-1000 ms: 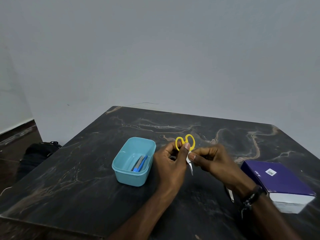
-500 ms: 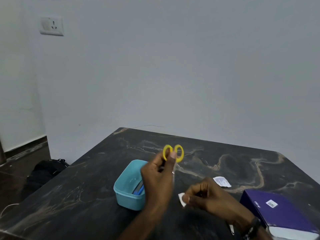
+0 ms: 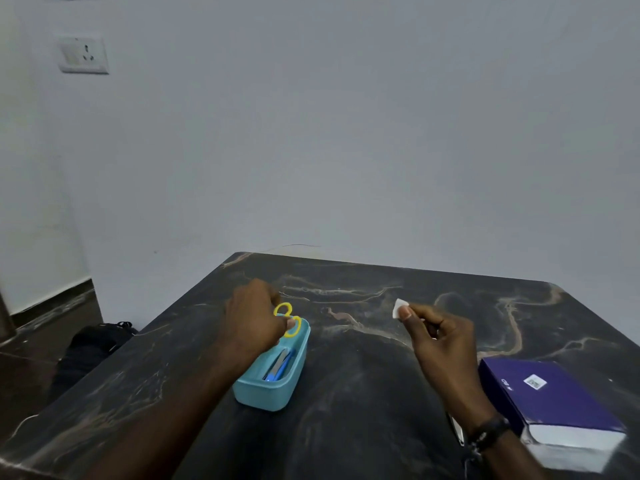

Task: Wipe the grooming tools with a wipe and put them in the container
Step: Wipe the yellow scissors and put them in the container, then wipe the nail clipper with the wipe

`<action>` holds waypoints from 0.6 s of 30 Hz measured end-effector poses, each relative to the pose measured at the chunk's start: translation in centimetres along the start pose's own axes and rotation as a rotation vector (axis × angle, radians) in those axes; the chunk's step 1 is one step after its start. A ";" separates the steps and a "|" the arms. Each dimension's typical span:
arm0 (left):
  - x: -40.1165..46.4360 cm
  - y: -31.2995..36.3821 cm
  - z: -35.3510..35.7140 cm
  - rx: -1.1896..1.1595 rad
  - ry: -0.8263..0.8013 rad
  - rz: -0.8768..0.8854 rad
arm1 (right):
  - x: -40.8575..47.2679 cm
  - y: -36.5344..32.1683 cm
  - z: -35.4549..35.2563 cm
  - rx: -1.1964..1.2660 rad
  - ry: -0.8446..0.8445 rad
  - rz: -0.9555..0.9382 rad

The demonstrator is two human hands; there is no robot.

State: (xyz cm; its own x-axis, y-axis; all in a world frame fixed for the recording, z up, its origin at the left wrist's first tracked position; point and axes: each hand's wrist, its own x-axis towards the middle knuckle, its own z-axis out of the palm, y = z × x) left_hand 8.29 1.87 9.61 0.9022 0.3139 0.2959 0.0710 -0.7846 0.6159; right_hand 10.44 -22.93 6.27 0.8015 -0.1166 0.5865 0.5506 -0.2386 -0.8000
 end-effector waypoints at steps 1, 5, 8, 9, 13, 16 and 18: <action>0.1 -0.2 0.4 0.074 0.010 -0.015 | 0.0 0.0 -0.1 -0.002 0.023 -0.002; -0.1 -0.1 1.4 0.297 0.040 -0.008 | 0.2 0.2 -0.4 -0.010 0.087 -0.016; -0.3 -0.2 2.0 0.347 -0.023 -0.039 | 0.2 0.0 -0.4 0.021 0.101 -0.024; -0.4 -0.3 2.2 0.357 -0.042 -0.040 | 0.2 -0.1 -0.4 0.030 0.106 -0.024; -0.6 -0.7 2.3 0.347 -0.097 -0.066 | 0.3 -0.2 -0.8 0.068 0.144 -0.022; -1.4 -0.1 1.4 0.376 -0.029 -0.016 | 0.6 0.0 -1.1 0.059 0.205 -0.048; -2.5 1.3 0.9 0.375 0.049 0.026 | 0.9 0.2 -1.3 0.043 0.254 -0.058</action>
State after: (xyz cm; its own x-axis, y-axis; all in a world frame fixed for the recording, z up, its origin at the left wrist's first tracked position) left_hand 6.52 -0.38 8.99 0.8848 0.3098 0.3481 0.2078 -0.9309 0.3004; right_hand 10.98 -24.35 6.84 0.6867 -0.3438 0.6406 0.6080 -0.2114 -0.7652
